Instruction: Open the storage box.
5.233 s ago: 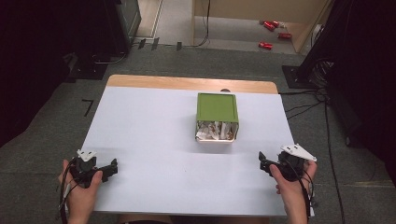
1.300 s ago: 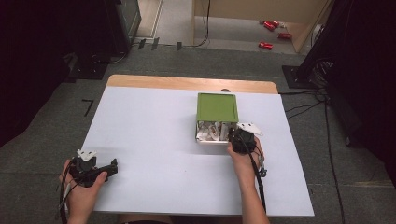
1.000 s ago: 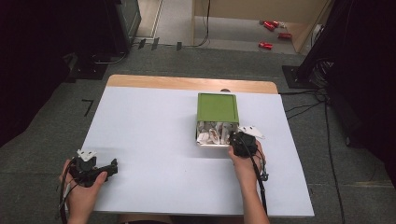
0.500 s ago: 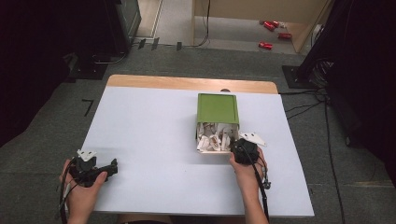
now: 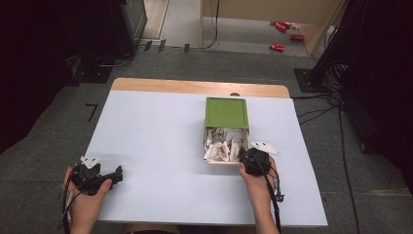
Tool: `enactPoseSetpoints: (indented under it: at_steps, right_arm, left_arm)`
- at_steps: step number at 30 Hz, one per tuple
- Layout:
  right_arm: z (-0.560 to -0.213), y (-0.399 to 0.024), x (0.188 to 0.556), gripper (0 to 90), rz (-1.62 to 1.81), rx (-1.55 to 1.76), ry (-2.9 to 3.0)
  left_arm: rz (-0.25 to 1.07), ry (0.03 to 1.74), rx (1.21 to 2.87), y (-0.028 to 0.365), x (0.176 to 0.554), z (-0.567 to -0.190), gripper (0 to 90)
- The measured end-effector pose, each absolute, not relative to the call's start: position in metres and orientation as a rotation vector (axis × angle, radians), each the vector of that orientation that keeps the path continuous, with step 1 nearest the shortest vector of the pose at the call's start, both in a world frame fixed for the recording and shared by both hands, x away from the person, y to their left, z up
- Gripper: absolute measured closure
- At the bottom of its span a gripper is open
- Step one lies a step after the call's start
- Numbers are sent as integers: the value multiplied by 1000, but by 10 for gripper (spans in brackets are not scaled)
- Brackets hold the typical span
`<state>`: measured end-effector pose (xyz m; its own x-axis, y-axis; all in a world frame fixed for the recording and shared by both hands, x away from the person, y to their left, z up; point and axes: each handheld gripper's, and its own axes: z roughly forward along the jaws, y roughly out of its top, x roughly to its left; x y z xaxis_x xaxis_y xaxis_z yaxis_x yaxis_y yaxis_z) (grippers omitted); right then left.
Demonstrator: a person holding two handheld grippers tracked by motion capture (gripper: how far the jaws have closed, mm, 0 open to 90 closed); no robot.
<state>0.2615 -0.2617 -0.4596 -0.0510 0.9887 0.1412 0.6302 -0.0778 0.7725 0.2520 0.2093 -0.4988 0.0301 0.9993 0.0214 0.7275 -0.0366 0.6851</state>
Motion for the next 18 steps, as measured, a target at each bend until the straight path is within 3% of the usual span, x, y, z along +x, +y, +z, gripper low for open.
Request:
enactPoseSetpoints:
  at_steps: [18]
  right_arm:
    - [-437, -262, 256, 828, 1037, 1718, 1679]
  left_arm:
    - [718, 1748, 1813, 209, 252, -499, 0]
